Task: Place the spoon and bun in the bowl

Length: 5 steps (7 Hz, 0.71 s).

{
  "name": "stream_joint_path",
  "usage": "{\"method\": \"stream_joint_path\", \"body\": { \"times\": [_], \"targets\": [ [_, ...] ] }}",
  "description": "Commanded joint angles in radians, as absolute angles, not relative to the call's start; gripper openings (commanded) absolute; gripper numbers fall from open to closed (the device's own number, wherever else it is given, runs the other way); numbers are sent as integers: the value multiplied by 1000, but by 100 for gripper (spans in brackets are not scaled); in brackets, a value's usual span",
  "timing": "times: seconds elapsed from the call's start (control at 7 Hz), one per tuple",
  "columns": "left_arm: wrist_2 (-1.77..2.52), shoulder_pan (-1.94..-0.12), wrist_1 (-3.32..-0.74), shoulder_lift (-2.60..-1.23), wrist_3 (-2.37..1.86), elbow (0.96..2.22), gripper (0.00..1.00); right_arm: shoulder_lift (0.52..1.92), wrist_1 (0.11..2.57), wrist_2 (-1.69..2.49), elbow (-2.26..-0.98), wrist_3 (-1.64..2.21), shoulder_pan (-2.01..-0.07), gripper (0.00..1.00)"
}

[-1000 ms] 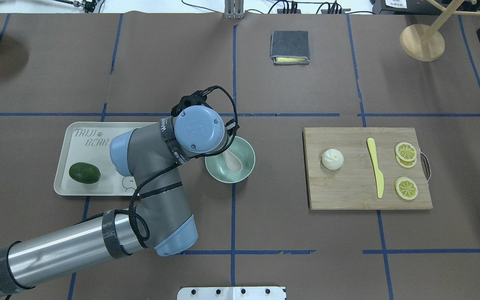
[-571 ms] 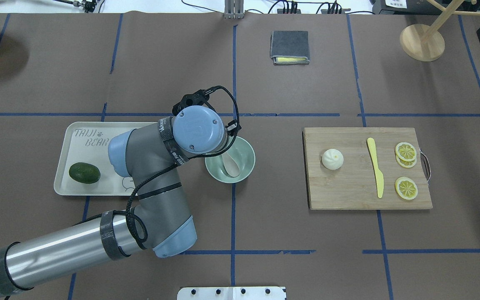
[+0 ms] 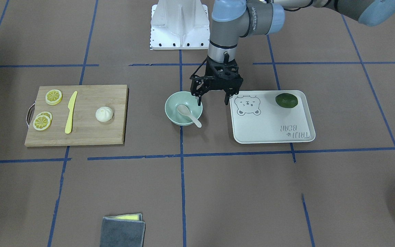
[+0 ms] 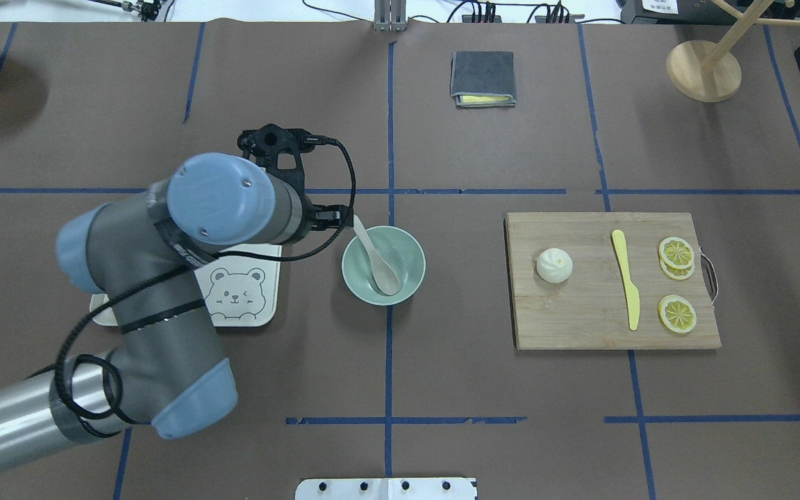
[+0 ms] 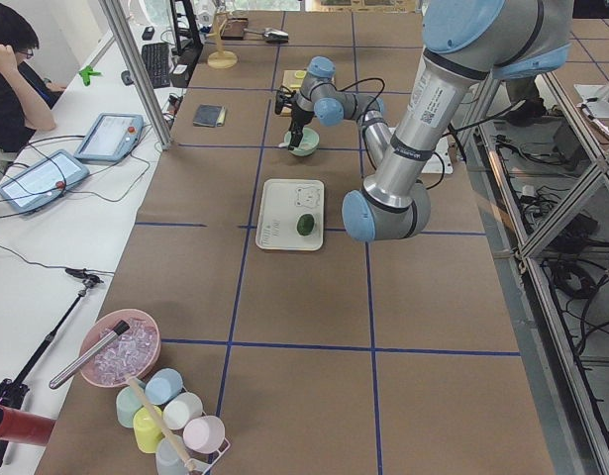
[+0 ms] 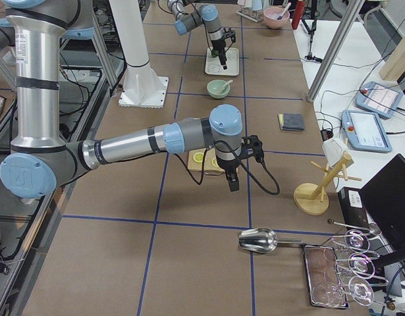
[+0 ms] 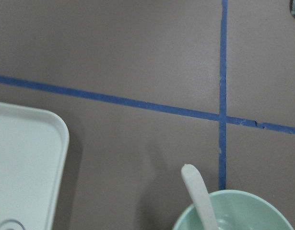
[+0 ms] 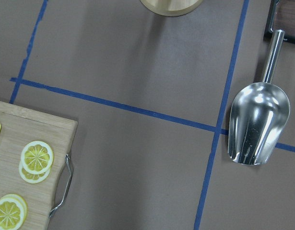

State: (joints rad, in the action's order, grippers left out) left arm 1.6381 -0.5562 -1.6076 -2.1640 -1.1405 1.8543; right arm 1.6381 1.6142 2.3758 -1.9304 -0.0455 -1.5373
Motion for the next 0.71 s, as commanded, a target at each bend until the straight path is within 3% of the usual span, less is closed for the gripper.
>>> {"method": "stream_joint_path", "body": {
  "times": [0.0,0.29,0.57],
  "targets": [
    [1777,-735,-1554,-2047,-796,1969,100,1637,1591,2378,-1997,-41,-1493,100],
    [2072,-1035,-1554,-1914,-406,1950,100,1631,1501,2379,-2011,92,-1413,100],
    [2192,-1274,-1560,-1788,-93,1828,100,1583,1417,2370,-2017,321,-1281,100]
  ]
}}
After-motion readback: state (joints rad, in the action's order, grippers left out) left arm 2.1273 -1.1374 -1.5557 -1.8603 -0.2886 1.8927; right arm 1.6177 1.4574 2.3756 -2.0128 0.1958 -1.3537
